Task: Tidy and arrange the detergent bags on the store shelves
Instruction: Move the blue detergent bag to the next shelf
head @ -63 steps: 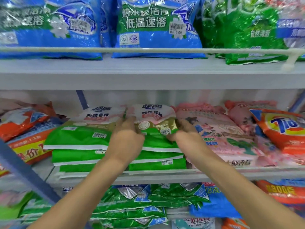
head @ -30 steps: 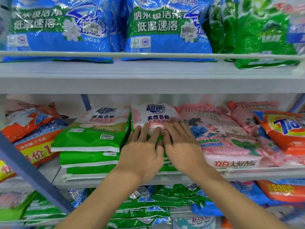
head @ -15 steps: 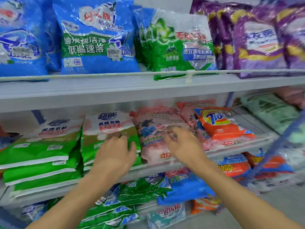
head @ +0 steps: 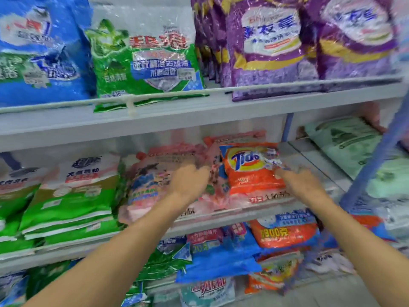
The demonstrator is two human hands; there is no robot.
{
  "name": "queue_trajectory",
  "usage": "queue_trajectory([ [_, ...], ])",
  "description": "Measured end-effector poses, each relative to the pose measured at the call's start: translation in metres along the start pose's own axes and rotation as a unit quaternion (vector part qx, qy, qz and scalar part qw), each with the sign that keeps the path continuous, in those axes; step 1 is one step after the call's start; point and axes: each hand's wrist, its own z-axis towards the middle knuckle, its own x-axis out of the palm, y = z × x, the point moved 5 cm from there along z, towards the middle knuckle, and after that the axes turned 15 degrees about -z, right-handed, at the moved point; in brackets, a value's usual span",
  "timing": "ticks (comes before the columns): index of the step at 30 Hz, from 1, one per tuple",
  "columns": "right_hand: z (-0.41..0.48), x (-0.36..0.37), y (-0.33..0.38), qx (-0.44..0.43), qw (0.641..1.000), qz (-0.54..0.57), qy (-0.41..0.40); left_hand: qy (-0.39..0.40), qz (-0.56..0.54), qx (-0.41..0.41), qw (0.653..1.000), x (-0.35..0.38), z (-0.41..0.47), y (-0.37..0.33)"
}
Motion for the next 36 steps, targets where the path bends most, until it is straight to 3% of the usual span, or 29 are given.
queue_trajectory([
  [4,0.016,-0.006,-0.014,-0.028,0.996,0.061,0.053,0.093,-0.149,-0.1,0.979,0.071,0.014,-0.008],
  [8,0.037,0.005,-0.016,-0.063,0.992,0.083,0.071,0.065,-0.289,-0.192,0.935,0.117,0.067,0.032],
  [11,0.048,0.01,-0.015,-0.068,0.984,0.143,0.078,0.075,-0.336,-0.246,0.906,0.111,0.057,0.009],
  [14,0.043,0.01,-0.008,-0.059,0.963,0.223,0.138,0.118,-0.339,-0.266,0.895,0.105,0.047,0.001],
  [17,0.026,0.014,0.001,-0.038,0.933,0.276,0.23,0.138,-0.36,-0.259,0.885,0.089,0.024,-0.002],
  [19,0.01,0.015,0.006,-0.027,0.888,0.358,0.287,0.133,-0.391,-0.26,0.873,0.072,0.002,0.003],
  [24,-0.046,0.018,0.01,-0.029,0.81,0.473,0.346,0.148,-0.413,-0.231,0.868,0.026,-0.057,0.004],
  [28,-0.096,0.003,0.031,-0.075,0.821,0.439,0.357,0.154,-0.367,-0.208,0.894,-0.026,-0.09,0.004],
  [32,-0.144,-0.01,0.071,-0.16,0.825,0.361,0.404,0.181,-0.335,-0.167,0.909,-0.091,-0.126,-0.006],
  [36,-0.197,-0.035,0.138,-0.26,0.831,0.298,0.391,0.177,-0.322,-0.125,0.922,-0.174,-0.163,-0.019],
])
